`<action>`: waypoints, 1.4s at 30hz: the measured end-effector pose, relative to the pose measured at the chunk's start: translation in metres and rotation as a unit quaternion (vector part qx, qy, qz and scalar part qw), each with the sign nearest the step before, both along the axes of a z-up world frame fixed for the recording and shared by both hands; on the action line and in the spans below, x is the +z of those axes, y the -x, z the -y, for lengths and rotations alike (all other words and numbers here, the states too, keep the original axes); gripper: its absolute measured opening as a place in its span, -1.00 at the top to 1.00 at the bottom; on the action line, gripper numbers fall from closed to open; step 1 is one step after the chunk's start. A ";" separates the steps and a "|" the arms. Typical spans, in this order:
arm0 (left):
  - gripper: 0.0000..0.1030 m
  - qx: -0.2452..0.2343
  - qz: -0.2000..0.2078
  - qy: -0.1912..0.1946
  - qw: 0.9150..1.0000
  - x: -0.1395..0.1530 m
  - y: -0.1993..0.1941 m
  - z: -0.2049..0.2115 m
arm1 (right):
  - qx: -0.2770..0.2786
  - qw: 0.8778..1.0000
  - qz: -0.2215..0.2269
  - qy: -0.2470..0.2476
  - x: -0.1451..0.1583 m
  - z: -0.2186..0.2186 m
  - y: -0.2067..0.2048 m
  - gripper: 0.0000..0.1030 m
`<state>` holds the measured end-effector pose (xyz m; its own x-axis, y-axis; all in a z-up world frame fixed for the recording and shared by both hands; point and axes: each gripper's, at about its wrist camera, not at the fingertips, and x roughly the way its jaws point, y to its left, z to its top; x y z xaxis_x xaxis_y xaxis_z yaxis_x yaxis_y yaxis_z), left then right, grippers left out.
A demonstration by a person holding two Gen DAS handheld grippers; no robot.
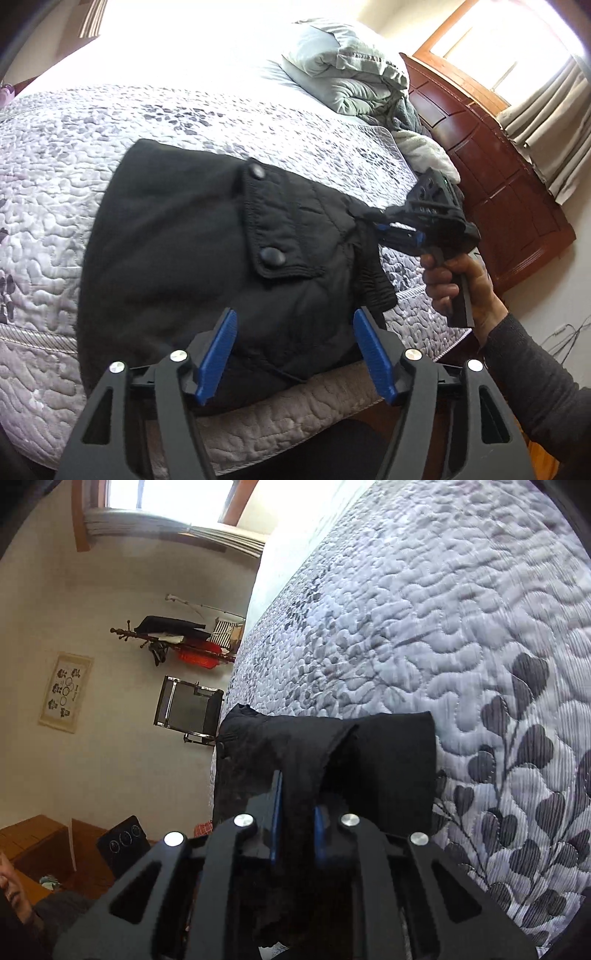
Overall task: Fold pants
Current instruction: 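Grasp the folded pants side with the right tool while the left tool grips the other end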
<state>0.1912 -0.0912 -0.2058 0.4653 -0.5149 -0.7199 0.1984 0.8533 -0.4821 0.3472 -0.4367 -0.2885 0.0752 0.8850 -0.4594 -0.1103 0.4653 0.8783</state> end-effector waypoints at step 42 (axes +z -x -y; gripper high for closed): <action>-0.60 0.016 -0.029 0.025 0.999 -0.027 -0.041 -0.064 | -0.046 0.997 0.067 0.018 0.066 -0.009 0.118 0.35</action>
